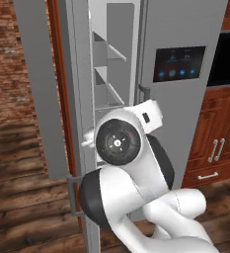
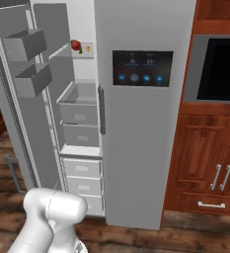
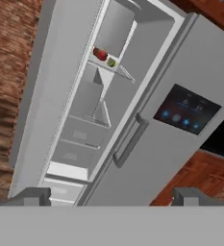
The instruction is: Take the shrimp and bell pepper from the second highest rack and move them to the highest rack where the kiwi and lemon wedge are located, to maximize freezer space. Close the freezer door after rearranging.
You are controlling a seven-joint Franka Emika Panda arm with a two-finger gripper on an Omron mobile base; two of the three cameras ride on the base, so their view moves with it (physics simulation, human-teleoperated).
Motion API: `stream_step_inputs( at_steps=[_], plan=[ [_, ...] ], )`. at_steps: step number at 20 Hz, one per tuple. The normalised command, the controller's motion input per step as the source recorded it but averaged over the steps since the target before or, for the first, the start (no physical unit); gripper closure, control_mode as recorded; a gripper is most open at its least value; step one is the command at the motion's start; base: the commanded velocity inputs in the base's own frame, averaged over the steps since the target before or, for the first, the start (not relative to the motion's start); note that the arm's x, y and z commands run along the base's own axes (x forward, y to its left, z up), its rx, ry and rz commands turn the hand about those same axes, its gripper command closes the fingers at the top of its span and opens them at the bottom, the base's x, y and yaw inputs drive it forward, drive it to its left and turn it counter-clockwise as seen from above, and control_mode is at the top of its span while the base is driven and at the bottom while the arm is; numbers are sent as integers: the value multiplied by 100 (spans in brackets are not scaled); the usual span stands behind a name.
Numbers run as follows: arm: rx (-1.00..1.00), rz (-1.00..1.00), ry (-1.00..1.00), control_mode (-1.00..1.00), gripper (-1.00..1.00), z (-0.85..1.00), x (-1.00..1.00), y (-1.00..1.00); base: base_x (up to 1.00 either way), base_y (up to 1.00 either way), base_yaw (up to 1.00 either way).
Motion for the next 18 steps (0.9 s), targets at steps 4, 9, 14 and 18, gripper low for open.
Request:
stream_step_inputs(
  at_steps=[4,9,14,18],
  plan=[
    [-8,-10,-1,-100,-100,-16,24,91,0,0,0],
    [-9,-13,0,-100,-100,-29,90,78,0,0,0],
    [-12,-13,0,-100,-100,-35,100,66,0,0,0],
    [-13,-14,0,-100,-100,-32,100,54,0,0,0]
  ],
)
